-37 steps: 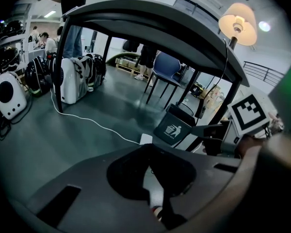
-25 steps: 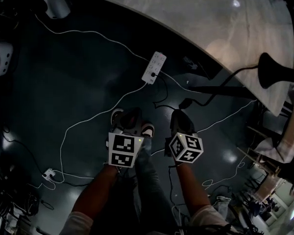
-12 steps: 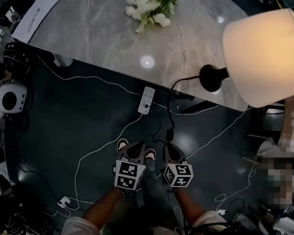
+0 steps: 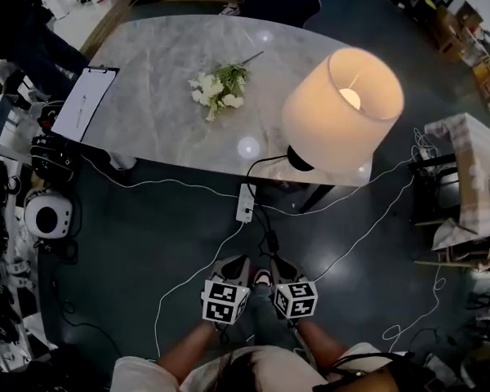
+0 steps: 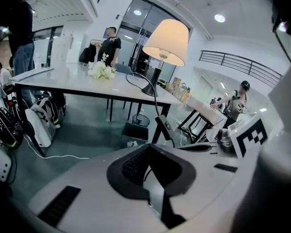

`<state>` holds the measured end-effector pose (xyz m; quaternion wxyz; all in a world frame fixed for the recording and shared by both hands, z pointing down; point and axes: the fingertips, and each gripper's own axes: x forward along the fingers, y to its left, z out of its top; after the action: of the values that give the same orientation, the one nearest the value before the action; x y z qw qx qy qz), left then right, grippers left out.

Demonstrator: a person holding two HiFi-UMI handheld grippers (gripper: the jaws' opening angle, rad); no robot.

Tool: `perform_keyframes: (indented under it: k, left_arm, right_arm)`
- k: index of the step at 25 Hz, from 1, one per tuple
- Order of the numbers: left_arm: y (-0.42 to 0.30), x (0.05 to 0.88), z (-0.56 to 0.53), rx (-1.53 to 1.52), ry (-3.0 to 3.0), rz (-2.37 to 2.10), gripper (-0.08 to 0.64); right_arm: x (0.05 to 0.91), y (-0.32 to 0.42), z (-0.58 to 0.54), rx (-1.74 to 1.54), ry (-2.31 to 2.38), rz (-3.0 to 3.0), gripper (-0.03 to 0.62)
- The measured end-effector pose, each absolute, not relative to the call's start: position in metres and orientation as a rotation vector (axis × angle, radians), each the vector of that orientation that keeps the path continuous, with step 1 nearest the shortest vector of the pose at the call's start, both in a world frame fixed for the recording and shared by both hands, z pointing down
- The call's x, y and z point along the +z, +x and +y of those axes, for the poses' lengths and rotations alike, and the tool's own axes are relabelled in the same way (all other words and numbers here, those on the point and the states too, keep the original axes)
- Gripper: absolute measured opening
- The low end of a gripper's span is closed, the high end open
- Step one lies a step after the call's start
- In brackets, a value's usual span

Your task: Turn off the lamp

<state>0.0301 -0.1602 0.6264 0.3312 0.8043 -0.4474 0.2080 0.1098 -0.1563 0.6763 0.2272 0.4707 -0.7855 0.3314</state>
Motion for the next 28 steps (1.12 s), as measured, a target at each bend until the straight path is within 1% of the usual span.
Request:
perform_keyframes:
  k: [7, 13, 26, 27, 28]
  left_arm:
    - [0.032, 0.576, -0.185, 0.507, 2.153, -1.237, 0.006]
    - [0.043, 0.544, -0.203, 0.488, 2.218, -1.226, 0.006]
    - [0.064, 0.546, -0.22, 0.452, 2.177, -1.11, 0.011]
    - [0.066, 0.546, -0.221, 0.449, 2.178, -1.1, 0.021]
    - [0.068, 0.546, -0.223, 0.444, 2.179, -1.087, 0.051]
  right_arm:
    - [0.62, 0.115, -0.176, 0.849, 1.305, -2.239, 0.015]
    - [0.592, 0.118, -0.186, 0.826, 1.326, -2.258, 0.015]
    - [0.592, 0.123, -0.195, 0.83, 1.356, -2.226, 0.015]
    - [0.592, 0.123, -0.195, 0.829, 1.352, -2.224, 0.015]
    - [0.592, 0.122, -0.195, 0.827, 1.348, -2.223, 0.015]
